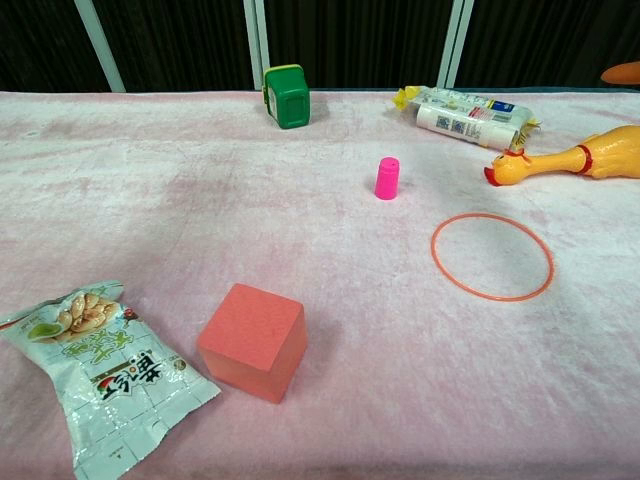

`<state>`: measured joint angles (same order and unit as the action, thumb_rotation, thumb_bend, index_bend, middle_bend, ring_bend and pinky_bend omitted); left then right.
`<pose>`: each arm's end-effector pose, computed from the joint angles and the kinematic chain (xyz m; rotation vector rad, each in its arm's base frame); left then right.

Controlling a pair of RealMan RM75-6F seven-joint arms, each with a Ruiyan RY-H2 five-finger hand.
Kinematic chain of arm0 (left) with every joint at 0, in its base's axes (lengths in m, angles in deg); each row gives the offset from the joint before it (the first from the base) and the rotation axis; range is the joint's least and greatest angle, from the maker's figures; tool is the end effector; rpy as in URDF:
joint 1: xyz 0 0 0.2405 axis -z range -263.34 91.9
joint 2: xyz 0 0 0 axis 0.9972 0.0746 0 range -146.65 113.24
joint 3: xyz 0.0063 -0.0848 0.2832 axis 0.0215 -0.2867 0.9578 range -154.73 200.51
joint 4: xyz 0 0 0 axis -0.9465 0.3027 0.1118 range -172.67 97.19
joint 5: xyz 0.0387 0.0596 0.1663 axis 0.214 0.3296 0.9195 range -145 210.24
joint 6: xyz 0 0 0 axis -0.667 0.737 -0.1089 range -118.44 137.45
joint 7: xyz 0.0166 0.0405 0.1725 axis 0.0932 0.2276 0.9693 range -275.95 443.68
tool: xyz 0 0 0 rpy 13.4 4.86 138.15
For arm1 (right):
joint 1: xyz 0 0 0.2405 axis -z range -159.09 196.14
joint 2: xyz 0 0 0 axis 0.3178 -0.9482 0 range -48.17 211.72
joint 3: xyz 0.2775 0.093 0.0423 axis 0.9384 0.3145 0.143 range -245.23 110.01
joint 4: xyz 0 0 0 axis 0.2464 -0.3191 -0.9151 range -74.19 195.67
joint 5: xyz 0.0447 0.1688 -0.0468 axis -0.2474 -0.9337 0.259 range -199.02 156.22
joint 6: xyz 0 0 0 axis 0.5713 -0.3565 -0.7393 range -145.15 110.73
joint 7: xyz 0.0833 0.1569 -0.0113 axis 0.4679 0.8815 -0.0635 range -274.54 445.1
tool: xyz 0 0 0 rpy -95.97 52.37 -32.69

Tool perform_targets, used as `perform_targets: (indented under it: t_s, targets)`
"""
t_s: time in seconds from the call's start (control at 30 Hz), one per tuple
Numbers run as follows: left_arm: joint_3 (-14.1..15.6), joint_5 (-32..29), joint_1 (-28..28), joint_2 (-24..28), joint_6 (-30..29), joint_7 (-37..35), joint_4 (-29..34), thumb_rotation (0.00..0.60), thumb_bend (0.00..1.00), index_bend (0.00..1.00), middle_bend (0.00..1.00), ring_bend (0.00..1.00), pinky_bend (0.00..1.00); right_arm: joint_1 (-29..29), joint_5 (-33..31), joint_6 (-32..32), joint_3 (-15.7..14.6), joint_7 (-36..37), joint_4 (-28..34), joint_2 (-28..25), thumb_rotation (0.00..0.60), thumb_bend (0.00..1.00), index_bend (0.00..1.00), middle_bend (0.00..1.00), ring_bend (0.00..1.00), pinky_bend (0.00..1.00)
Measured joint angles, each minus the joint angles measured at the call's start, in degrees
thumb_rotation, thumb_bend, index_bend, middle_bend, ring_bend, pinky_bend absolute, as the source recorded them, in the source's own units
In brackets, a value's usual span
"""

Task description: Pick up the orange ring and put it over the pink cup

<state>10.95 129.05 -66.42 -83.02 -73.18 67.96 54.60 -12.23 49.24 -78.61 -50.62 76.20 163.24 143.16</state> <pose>-0.2221 0.3040 0.1998 -1.5498 -0.8236 -1.4878 -0.1941 -0.3717 0.1892 1.6259 -0.8678 1.0658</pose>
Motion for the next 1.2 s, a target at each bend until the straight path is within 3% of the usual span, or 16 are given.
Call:
perform_targets:
  t_s: [0.23, 0.63, 1.03, 1.2]
  targets:
    - [-3.4, -2.7, 5.6, -0.6, 4.8, -1.6, 1.7, 0.6, 0.32, 0.16, 0.12, 0.0, 0.01, -0.6, -2.2, -0.5, 0.7, 0.3, -2.6, 1.0, 0.6, 0.16, 0.0, 0.0, 0.0, 0.18]
    - [-2.3, -3.2, 5.3, 0.4, 4.1, 1.8, 4.4, 0.6, 0.32, 0.16, 0.13, 0.0, 0.01, 0.2, -0.9, -1.6, -0.7, 1.4, -2.6, 0.8, 0.6, 0.16, 0.0, 0.0, 0.0, 0.18]
    - [0.4, -1.9, 0.7, 2.6, -2.0, 6.2, 4.3, 0.6, 0.32, 0.17, 0.13, 0.0, 0.01, 1.0, -0.7, -1.9, -2.5, -0.4, 0.3, -0.3, 0.6, 0.16, 0.01, 0.0, 0.0, 0.18]
    - [2.8, -2.4, -5.4, 3.2, -8.1, 13.0, 4.8, 0.6, 0.32, 0.17, 0.12, 0.0, 0.0, 2.4, -0.1, -2.5, -4.9, -2.3, 2.4, -0.6, 0.6, 0.16, 0.06, 0.0, 0.0, 0.18]
